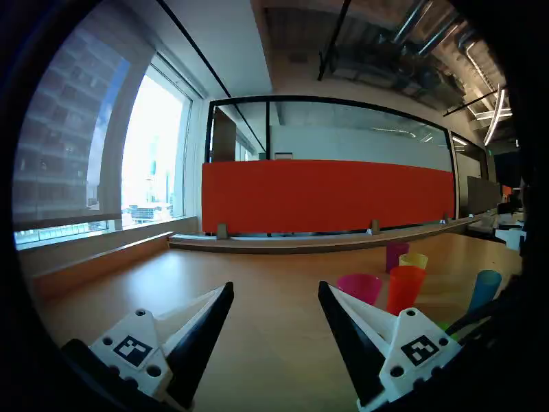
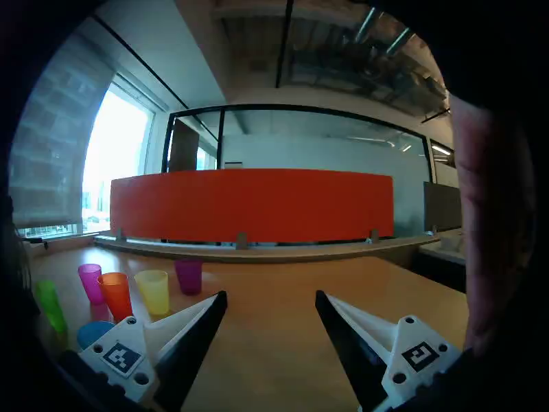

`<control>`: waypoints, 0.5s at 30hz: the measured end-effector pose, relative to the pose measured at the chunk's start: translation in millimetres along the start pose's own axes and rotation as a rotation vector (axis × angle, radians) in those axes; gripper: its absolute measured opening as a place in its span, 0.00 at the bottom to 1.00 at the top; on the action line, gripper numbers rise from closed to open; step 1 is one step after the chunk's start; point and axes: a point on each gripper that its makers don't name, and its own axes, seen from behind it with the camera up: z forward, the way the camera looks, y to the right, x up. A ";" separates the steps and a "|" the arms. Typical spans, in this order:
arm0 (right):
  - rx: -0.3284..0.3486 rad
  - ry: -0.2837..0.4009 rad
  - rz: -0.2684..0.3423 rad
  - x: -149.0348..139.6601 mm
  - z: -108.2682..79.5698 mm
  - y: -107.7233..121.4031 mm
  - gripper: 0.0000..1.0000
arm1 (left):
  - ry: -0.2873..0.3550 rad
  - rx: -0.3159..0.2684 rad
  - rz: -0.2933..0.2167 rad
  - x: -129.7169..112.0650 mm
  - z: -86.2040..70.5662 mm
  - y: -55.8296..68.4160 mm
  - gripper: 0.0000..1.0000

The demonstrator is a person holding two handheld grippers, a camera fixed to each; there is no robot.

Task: Pour water

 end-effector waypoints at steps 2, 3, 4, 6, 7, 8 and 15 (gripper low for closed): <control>0.000 0.000 0.000 -0.2 -0.6 -0.3 1.00 | 0.000 0.000 0.000 0.0 -0.2 0.1 0.91; 0.000 0.000 0.000 -0.3 -0.7 -0.5 1.00 | 0.000 0.000 0.000 -0.1 -0.3 0.1 0.91; 0.001 0.000 0.000 -0.4 -0.9 -0.7 1.00 | 0.000 0.000 0.000 -0.2 -0.5 0.0 0.91; 0.001 0.000 0.000 -0.5 -1.1 -1.0 1.00 | 0.000 0.000 0.000 -0.3 -0.7 -0.1 0.91; 0.001 -0.001 0.000 -0.4 -1.1 -1.0 1.00 | 0.000 0.000 0.000 -0.3 -0.8 -0.2 0.91; 0.001 -0.001 0.000 -0.2 -1.2 -1.1 1.00 | 0.000 0.000 0.000 -0.4 -0.9 -0.2 0.91; 0.001 0.000 0.000 0.4 -0.9 -1.3 1.00 | 0.000 0.000 0.000 -0.4 -0.4 -0.7 0.91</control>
